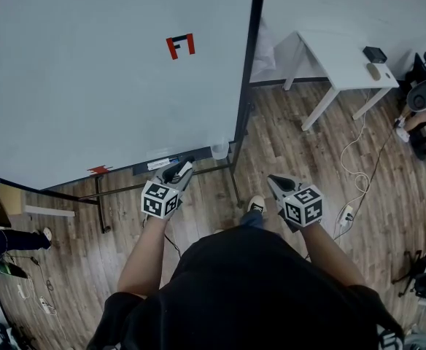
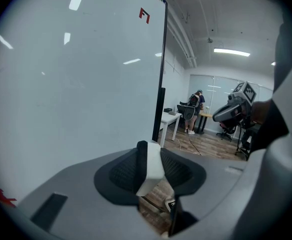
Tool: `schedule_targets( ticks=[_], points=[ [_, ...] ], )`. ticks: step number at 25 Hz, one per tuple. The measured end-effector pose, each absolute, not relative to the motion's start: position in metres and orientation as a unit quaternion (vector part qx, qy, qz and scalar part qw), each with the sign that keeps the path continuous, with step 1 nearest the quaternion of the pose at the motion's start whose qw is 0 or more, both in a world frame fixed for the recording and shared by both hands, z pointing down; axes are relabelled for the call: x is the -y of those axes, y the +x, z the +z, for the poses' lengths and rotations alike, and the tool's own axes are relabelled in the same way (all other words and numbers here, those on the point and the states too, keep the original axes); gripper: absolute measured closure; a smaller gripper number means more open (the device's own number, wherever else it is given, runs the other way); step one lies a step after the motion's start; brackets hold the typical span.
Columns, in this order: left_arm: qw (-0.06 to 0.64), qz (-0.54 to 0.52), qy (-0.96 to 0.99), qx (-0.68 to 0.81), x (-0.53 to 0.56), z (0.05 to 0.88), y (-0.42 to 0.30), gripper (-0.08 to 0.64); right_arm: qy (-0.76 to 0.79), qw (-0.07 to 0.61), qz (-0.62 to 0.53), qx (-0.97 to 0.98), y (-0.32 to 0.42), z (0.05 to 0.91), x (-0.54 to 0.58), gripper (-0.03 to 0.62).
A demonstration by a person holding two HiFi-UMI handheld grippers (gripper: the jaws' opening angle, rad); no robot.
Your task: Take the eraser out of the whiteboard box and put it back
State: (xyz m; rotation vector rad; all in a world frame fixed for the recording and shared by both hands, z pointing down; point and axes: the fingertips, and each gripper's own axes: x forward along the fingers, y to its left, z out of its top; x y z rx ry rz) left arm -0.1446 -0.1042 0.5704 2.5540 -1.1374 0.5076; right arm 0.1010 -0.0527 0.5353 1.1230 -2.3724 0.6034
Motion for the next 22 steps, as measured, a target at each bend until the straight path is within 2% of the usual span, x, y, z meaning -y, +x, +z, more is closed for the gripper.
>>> schedule_targets(
  ticks=[22],
  points=[
    [0.126, 0.16, 0.904, 0.377, 0.148, 0.54, -0.095, 0.41, 0.406, 0.229, 0.218, 0.857, 0.118, 0.536, 0.066, 0.598]
  ],
)
